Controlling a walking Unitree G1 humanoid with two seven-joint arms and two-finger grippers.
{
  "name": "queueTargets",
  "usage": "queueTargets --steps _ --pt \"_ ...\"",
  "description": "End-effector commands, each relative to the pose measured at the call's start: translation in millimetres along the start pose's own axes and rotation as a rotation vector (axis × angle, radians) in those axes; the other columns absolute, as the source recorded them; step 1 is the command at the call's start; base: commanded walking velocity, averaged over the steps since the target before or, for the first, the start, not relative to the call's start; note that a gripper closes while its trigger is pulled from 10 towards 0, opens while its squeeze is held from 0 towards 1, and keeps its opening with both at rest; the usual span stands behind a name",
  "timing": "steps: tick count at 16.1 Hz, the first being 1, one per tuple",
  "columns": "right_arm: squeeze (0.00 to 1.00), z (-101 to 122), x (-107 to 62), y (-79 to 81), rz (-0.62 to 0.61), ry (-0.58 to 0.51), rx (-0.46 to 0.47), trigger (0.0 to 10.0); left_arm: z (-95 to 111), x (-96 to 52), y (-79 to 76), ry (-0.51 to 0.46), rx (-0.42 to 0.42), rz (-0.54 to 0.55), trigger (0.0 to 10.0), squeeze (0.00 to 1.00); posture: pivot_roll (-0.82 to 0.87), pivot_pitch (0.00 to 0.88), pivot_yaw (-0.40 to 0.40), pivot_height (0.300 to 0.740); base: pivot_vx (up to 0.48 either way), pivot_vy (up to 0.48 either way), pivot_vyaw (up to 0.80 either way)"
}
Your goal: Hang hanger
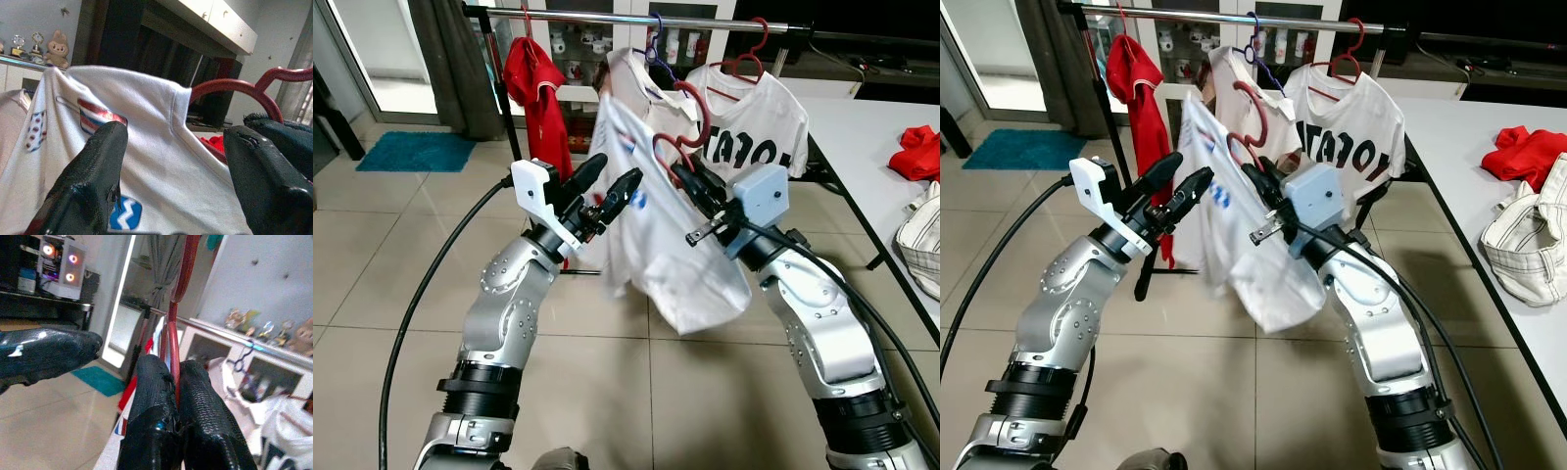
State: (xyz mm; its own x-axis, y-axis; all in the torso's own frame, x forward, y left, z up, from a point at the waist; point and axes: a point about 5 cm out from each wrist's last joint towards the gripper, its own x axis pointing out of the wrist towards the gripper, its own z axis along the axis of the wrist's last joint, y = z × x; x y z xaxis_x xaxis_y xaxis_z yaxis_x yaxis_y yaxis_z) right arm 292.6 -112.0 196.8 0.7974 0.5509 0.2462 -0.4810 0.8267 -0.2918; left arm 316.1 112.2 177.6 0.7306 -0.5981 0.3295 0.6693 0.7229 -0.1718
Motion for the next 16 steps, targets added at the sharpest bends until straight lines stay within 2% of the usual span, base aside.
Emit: queueTargets --steps 1,2,3,8,13,16 --pt "0.0 18 4.6 -1.8 -0.013 -0.082 -0.069 10.0 3 5.3 -1.5 0.001 0.014 -0.025 0.8 0.0 -0.07 0.0 0.009 0.74 0.0 0.0 0.0" --pt "0.0 18 4.8 -1.8 -0.016 -0.084 -0.083 10.0 3 5.9 -1.6 0.002 0.016 -0.031 0.2 0.0 -0.07 0.0 0.009 0.74 0.0 0.0 0.0" --pt "0.0 18 5.3 -1.4 -0.009 -0.081 -0.125 10.0 3 8.0 -3.4 0.008 0.023 -0.06 0.0 0.0 -0.07 0.0 0.011 0.74 0.0 0.0 0.0" --pt "0.0 16 5.9 7.1 0.035 -0.086 -0.171 10.0 2 16.0 -4.8 0.053 0.138 -0.099 0.0 0.0 -0.07 0.0 0.014 0.74 0.0 0.0 0.0" --pt "0.0 15 4.5 11.7 0.058 -0.091 -0.185 10.0 8 20.0 -6.1 0.006 0.19 -0.105 0.0 0.0 -0.07 0.0 0.016 0.74 0.0 0.0 0.0" --pt "0.0 14 4.4 12.0 0.059 -0.094 -0.186 10.0 9 20.7 -6.3 -0.004 0.191 -0.113 0.0 0.0 -0.07 0.0 0.014 0.74 0.0 0.0 0.0"
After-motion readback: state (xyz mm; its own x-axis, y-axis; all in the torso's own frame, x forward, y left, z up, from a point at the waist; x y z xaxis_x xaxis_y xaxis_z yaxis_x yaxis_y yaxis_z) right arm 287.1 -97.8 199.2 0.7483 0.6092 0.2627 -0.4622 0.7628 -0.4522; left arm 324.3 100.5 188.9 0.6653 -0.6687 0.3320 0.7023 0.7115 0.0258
